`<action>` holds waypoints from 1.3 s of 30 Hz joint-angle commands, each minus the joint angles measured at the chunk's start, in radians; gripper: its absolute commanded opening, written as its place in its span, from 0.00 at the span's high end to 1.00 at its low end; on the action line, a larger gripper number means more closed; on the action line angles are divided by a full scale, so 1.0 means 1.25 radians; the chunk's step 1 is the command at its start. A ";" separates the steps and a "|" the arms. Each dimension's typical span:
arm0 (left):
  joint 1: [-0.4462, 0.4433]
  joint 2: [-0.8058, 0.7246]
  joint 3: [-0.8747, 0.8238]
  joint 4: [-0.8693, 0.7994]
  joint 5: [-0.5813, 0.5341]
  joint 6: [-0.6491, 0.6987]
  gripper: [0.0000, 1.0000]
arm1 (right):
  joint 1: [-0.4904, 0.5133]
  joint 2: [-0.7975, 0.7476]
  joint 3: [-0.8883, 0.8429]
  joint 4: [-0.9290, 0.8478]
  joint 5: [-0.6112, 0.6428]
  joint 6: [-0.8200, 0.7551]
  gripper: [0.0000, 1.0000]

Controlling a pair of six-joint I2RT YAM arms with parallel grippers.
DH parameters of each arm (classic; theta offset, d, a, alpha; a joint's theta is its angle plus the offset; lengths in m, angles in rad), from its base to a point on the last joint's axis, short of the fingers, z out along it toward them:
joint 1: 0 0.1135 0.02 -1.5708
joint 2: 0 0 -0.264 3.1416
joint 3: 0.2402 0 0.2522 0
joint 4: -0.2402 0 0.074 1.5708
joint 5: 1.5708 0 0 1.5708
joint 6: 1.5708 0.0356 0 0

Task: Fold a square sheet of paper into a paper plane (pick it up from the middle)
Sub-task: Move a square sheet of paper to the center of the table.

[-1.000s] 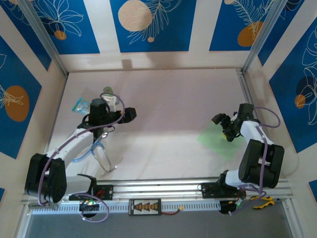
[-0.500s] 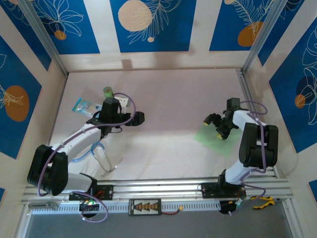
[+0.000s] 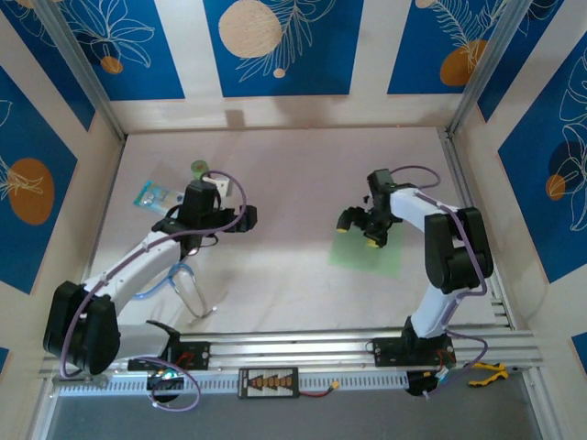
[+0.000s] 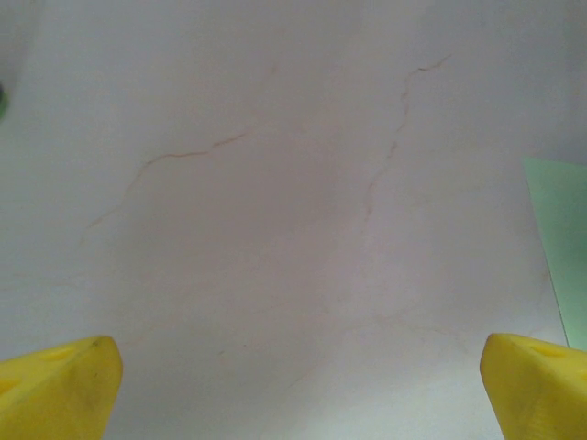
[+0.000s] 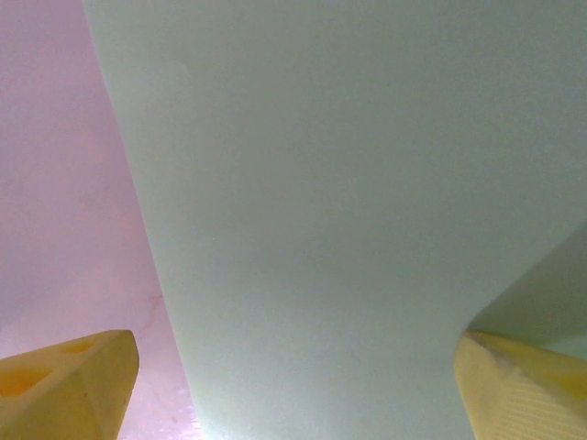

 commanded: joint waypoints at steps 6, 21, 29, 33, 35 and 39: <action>0.023 -0.093 0.000 -0.051 -0.101 0.027 0.00 | 0.176 0.054 0.035 0.006 -0.043 0.070 0.10; 0.035 -0.230 -0.089 -0.001 -0.164 -0.003 0.00 | 0.197 -0.144 -0.083 0.189 -0.077 0.061 0.16; 0.037 -0.196 -0.066 -0.022 -0.114 -0.012 0.00 | 0.144 -0.115 -0.132 0.203 -0.133 0.068 0.19; 0.040 -0.182 -0.054 -0.030 -0.111 -0.013 0.00 | 0.156 -0.069 -0.118 0.182 -0.113 0.077 0.19; 0.040 -0.183 -0.054 -0.032 -0.112 -0.012 0.00 | 0.168 -0.049 -0.107 0.174 -0.102 0.081 0.19; 0.044 -0.188 -0.057 -0.036 -0.115 -0.011 0.00 | 0.200 -0.015 -0.085 0.160 -0.083 0.100 0.19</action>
